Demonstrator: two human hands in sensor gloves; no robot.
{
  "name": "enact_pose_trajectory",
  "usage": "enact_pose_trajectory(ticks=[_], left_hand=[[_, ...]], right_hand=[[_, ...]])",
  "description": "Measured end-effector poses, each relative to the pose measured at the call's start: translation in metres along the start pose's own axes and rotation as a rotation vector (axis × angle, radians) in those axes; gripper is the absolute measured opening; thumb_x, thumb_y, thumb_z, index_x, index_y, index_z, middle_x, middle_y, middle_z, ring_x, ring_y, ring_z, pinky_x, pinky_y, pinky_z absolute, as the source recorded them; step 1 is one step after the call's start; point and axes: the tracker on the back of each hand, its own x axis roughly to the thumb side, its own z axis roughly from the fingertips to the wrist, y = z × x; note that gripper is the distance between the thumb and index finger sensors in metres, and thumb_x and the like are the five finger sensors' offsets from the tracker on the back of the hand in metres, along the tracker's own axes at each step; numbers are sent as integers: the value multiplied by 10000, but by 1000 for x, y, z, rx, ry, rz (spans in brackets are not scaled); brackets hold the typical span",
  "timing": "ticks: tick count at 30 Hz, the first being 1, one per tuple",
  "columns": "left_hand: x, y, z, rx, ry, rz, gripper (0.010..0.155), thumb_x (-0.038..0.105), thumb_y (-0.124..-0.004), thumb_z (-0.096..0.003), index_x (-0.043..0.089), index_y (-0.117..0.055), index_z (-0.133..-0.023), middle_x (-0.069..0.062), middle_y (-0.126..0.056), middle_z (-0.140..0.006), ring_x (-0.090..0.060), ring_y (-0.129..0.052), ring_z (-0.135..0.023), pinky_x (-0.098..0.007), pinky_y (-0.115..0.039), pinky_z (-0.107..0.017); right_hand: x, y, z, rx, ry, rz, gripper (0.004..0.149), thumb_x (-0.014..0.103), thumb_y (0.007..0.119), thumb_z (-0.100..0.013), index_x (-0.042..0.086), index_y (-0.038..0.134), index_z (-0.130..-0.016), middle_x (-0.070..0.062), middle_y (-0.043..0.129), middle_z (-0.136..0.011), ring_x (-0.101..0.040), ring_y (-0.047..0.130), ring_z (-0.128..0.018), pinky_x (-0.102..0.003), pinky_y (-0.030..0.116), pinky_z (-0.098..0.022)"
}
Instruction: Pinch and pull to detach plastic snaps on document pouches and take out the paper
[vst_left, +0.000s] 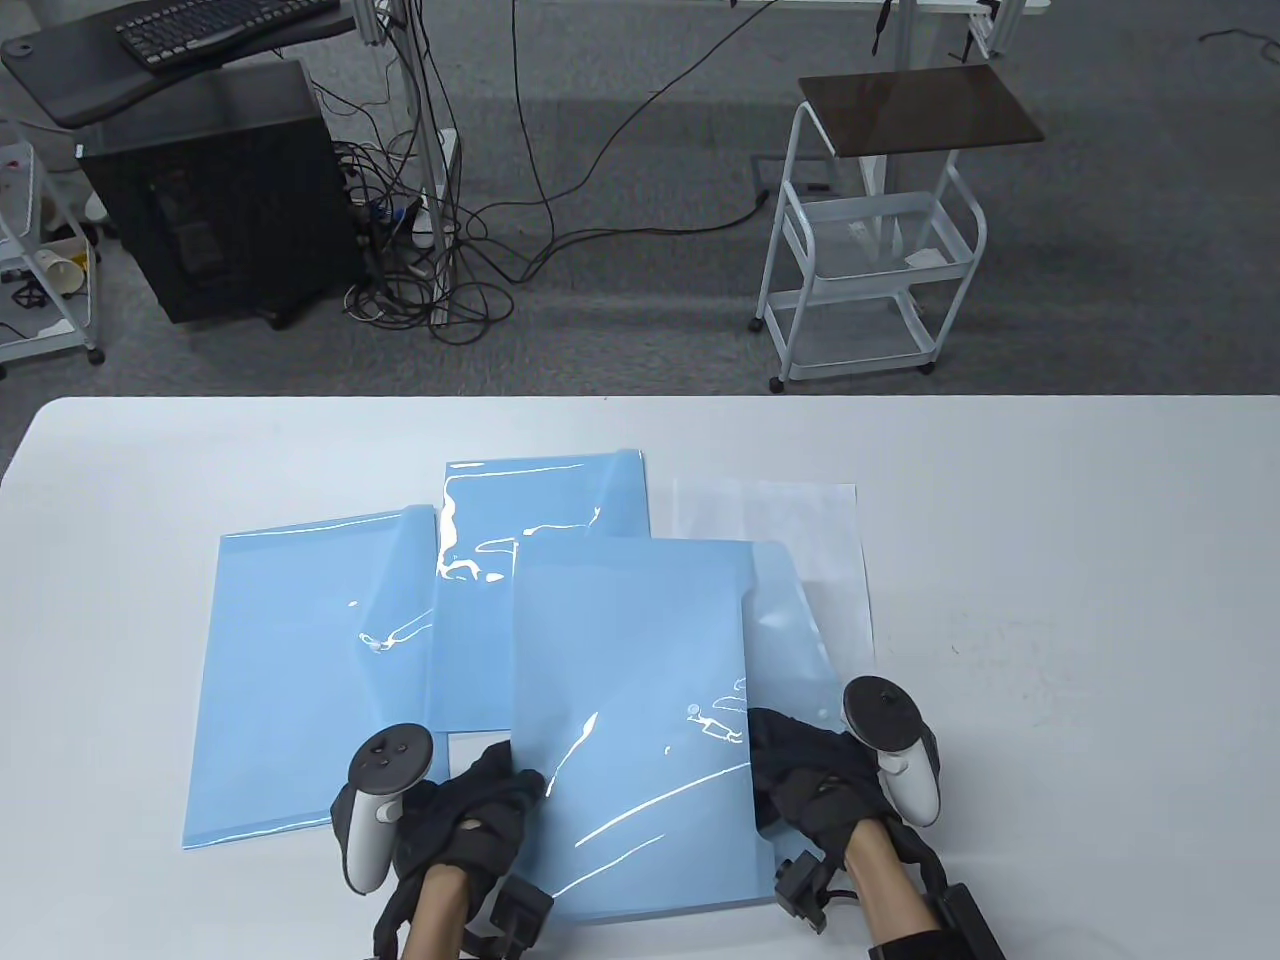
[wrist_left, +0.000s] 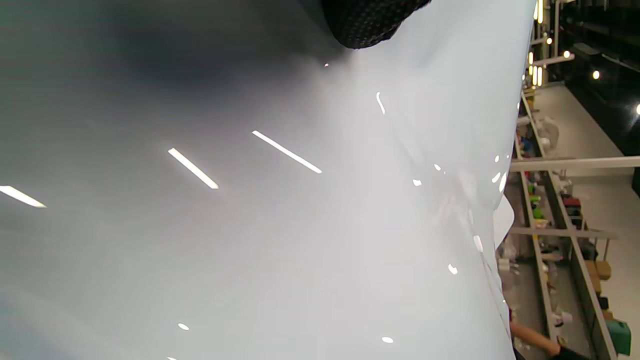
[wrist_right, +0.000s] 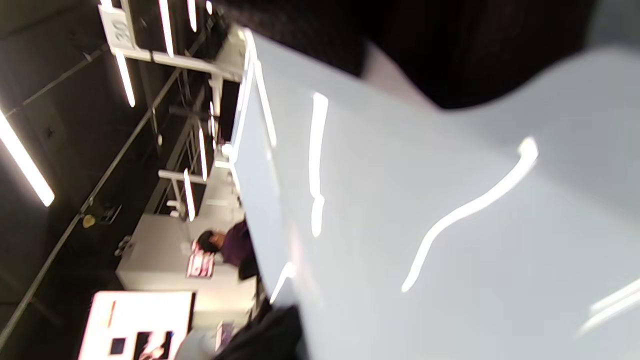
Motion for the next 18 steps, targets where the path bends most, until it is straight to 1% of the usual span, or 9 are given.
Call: enact_pose_trajectory(ticks=[2, 5, 8, 11, 15, 18], left_hand=[[0, 1, 1, 4, -4, 11, 473, 229, -680, -575, 134, -585, -1029, -68, -857, -934, -301, -999, -714, -447, -871, -515], [1, 1, 2, -6, -14, 30, 471, 231, -685, -574, 136, -592, -1026, -67, -865, -927, -295, -1009, -701, -438, -880, -502], [1, 3, 3, 9, -15, 32, 470, 228, -685, -573, 133, -594, -1025, -70, -867, -923, -295, -1012, -693, -434, -882, -496], [0, 9, 5, 23, -11, 40, 466, 222, -686, -569, 129, -602, -1018, -72, -879, -903, -285, -1024, -658, -419, -891, -476], [0, 14, 7, 30, -11, 62, 463, 211, -687, -562, 116, -615, -1009, -83, -892, -877, -275, -1035, -606, -404, -897, -445], [0, 17, 8, 32, -7, 59, 462, 202, -687, -558, 106, -620, -1005, -92, -897, -864, -275, -1037, -577, -400, -897, -427]], right_hand=[[6, 0, 4, -68, -1, 60, 494, 175, 843, -525, 8, 716, -973, -161, 1007, -749, -290, 1084, -432, -414, 958, -255], [17, -4, 12, -219, -6, 186, 492, 171, 849, -513, 7, 732, -962, -157, 1015, -724, -281, 1079, -391, -406, 951, -224], [22, -13, 21, -344, -9, 227, 490, 160, 835, -512, -3, 729, -962, -163, 1008, -714, -284, 1059, -372, -417, 937, -211], [24, -29, 30, -394, 33, 207, 492, 142, 824, -514, -14, 717, -968, -179, 996, -725, -288, 1052, -371, -422, 932, -208], [27, -52, 40, -415, 78, 169, 500, 116, 826, -511, -15, 708, -979, -205, 986, -766, -298, 1053, -379, -427, 932, -213], [33, -71, 47, -450, 84, 211, 502, 107, 828, -506, -9, 712, -981, -213, 984, -778, -302, 1051, -381, -434, 928, -216]])
